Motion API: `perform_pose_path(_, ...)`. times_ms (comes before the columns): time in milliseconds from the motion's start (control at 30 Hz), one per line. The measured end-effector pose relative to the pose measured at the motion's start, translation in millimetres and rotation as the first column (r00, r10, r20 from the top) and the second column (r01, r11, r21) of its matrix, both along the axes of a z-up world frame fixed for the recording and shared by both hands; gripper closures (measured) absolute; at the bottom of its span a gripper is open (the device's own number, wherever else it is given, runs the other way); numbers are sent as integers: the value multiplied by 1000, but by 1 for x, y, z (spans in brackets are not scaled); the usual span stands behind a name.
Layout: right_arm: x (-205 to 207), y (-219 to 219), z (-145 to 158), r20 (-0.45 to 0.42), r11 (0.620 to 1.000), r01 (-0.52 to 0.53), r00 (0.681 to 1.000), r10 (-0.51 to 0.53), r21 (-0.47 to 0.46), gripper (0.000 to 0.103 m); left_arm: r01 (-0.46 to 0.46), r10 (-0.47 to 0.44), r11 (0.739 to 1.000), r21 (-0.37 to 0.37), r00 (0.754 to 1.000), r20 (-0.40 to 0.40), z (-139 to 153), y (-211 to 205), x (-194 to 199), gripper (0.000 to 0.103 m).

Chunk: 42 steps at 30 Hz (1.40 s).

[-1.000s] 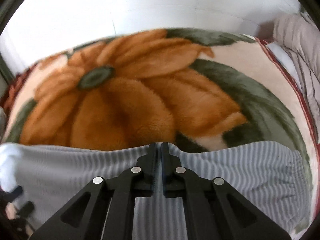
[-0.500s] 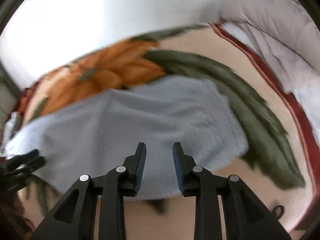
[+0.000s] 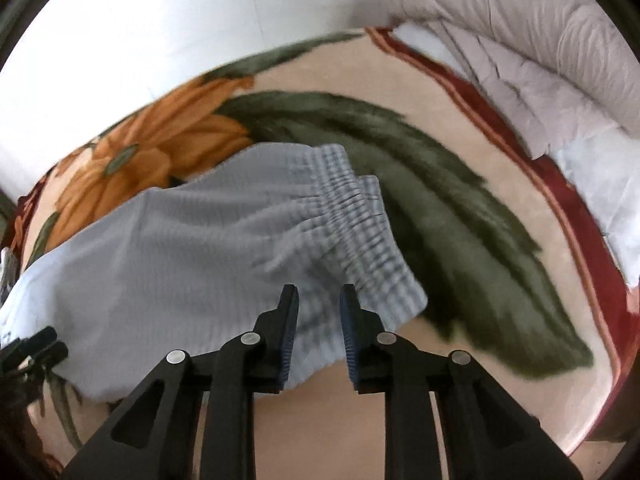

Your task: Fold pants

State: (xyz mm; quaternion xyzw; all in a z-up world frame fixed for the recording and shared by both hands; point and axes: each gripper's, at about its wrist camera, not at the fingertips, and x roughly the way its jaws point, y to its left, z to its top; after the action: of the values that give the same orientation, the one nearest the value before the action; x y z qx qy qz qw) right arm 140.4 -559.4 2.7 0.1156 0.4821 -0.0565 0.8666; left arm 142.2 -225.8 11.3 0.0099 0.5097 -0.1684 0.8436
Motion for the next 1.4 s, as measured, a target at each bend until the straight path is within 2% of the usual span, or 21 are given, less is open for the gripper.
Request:
perform_pose_path(167, -35, 38, 18, 62, 996, -80, 995, 78, 33, 75, -28, 28, 1000, 0, 1000, -12, 7, 24, -16, 50)
perform_pose_path(333, -62, 97, 13, 80, 975, -210, 975, 205, 68, 72, -15, 15, 1000, 25, 1000, -17, 3, 32, -27, 50)
perform_pose_path(400, -69, 123, 5, 69, 960, -275, 960, 270, 58, 71, -17, 17, 1000, 21, 1000, -24, 0, 35, -30, 50)
perform_pose_path(433, -74, 149, -6, 49, 941, -336, 941, 334, 34, 71, -18, 18, 1000, 15, 999, -27, -1, 37, -30, 50)
perform_pose_path(500, -74, 158, -11, 34, 935, -355, 935, 354, 22, 71, -24, 24, 1000, 1, 999, -30, -2, 40, -31, 50)
perform_pose_path(600, -67, 181, -30, -25, 915, -403, 915, 404, 18, 71, -27, 27, 1000, -12, 999, -31, -3, 44, -32, 50)
perform_pose_path(633, -61, 187, -36, -57, 910, -414, 909, 412, -9, 71, -24, 23, 1000, -13, 999, -32, -4, 46, -33, 50)
perform_pose_path(667, -58, 191, -36, -54, 913, -405, 914, 402, -47, 71, -21, 20, 1000, -15, 999, -33, -5, 47, -33, 50)
perform_pose_path(733, -55, 190, -31, -27, 921, -386, 922, 385, -43, 71, -11, 10, 1000, -24, 999, -41, -7, 49, -35, 50)
perform_pose_path(900, -38, 173, -21, 29, 960, -274, 962, 273, 53, 71, 23, -25, 999, -48, 998, -49, -10, 48, -36, 50)
perform_pose_path(1000, -26, 166, -20, 37, 965, -233, 973, 230, 119, 71, 34, -37, 998, -55, 998, -52, -12, 46, -34, 50)
perform_pose_path(1167, -23, 157, -12, 66, 963, -169, 985, 158, 208, 71, 54, -54, 999, 1, 998, -11, -8, 38, -15, 50)
perform_pose_path(1333, -18, 156, -12, 69, 967, -142, 989, 130, 212, 71, 107, -114, 990, 92, 991, 75, 1, 31, 7, 50)
perform_pose_path(1400, -17, 157, -12, 67, 965, -126, 991, 113, 228, 71, 99, -107, 991, 88, 990, 89, 2, 34, 15, 50)
